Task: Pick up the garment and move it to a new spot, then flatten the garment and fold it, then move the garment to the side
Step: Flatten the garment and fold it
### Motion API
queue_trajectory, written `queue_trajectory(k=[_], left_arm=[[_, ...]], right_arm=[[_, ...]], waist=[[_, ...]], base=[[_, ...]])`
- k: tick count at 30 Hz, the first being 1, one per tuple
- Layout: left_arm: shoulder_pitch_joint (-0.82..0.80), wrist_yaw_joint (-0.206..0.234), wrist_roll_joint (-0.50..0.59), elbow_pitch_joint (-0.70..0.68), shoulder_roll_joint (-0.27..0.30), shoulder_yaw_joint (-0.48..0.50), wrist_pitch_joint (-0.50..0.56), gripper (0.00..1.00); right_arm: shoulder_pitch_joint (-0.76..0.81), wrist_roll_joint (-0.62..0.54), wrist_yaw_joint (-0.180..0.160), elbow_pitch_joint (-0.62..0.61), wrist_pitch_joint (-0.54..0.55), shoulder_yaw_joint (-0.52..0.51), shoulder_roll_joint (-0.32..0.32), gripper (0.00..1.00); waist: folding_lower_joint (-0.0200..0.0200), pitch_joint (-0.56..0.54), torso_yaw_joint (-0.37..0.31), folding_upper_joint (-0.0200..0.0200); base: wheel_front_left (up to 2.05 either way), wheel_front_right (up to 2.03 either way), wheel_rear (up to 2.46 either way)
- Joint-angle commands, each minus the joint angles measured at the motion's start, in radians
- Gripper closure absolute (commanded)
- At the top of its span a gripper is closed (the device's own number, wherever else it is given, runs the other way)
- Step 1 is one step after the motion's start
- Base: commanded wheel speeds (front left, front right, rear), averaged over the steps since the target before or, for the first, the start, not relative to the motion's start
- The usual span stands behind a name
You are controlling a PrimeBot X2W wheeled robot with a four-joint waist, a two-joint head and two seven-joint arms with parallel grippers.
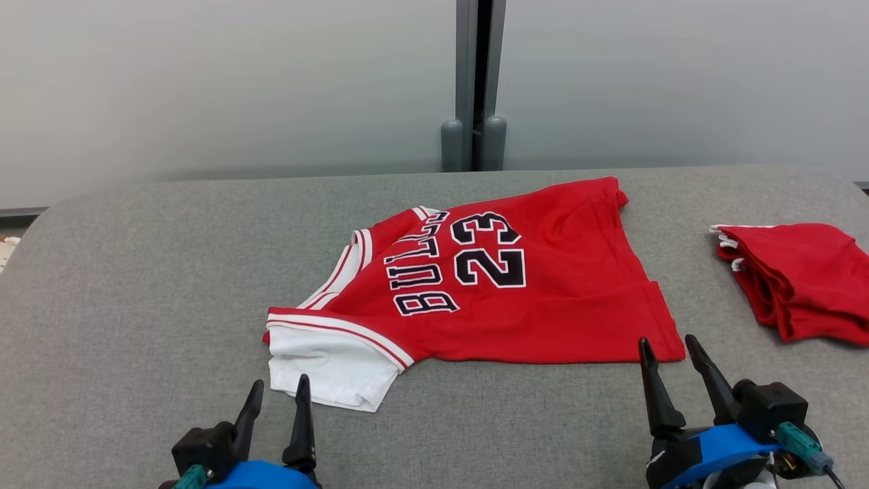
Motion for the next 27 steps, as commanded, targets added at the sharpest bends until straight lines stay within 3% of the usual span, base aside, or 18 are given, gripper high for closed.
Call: queue_trajectory(k=[1, 9, 19, 20, 21, 22, 27], left_arm=[[-0.022, 0.012, -0.005, 0.014, 0.006, 0.008, 0.014, 0.00], [-0.123, 0.043, -0.017, 0.140, 0.056, 0.024, 0.160, 0.00], [-0.239, 0.018, -0.040, 0.288, 0.083, 0.008, 0.281, 0.00], [-0.242, 0.014, -0.043, 0.299, 0.082, 0.005, 0.287, 0.53], [-0.245, 0.009, -0.043, 0.306, 0.080, 0.002, 0.287, 0.72], [-0.250, 0.006, -0.047, 0.310, 0.077, 0.000, 0.284, 0.98], [-0.260, -0.006, -0.048, 0.309, 0.076, -0.015, 0.253, 1.00]], right_arm=[[-0.010, 0.008, 0.000, 0.001, -0.005, 0.001, 0.000, 0.00], [-0.031, 0.005, 0.000, 0.024, -0.005, 0.009, 0.000, 0.00], [-0.065, -0.013, 0.000, 0.060, -0.005, 0.008, 0.000, 0.00], [-0.067, -0.017, 0.000, 0.068, -0.005, 0.003, -0.001, 0.00], [-0.070, -0.021, 0.000, 0.079, -0.005, -0.004, 0.000, 0.00], [-0.076, -0.026, 0.000, 0.090, -0.003, -0.014, -0.001, 0.00], [-0.119, -0.093, 0.000, 0.153, 0.055, -0.110, 0.000, 0.00]], waist=[[0.0001, 0.005, -0.001, 0.0000], [0.0001, 0.048, -0.016, 0.0000], [0.0001, 0.110, -0.052, 0.0000], [0.0001, 0.114, -0.054, 0.0000], [0.0001, 0.116, -0.055, 0.0000], [0.0001, 0.118, -0.055, 0.0000], [0.0001, 0.123, -0.046, 0.0000]], base=[[0.00, 0.00, 0.00], [0.00, 0.00, 0.00], [0.00, 0.00, 0.00], [0.00, 0.00, 0.00], [0.00, 0.00, 0.00], [0.00, 0.00, 0.00], [0.00, 0.00, 0.00]])
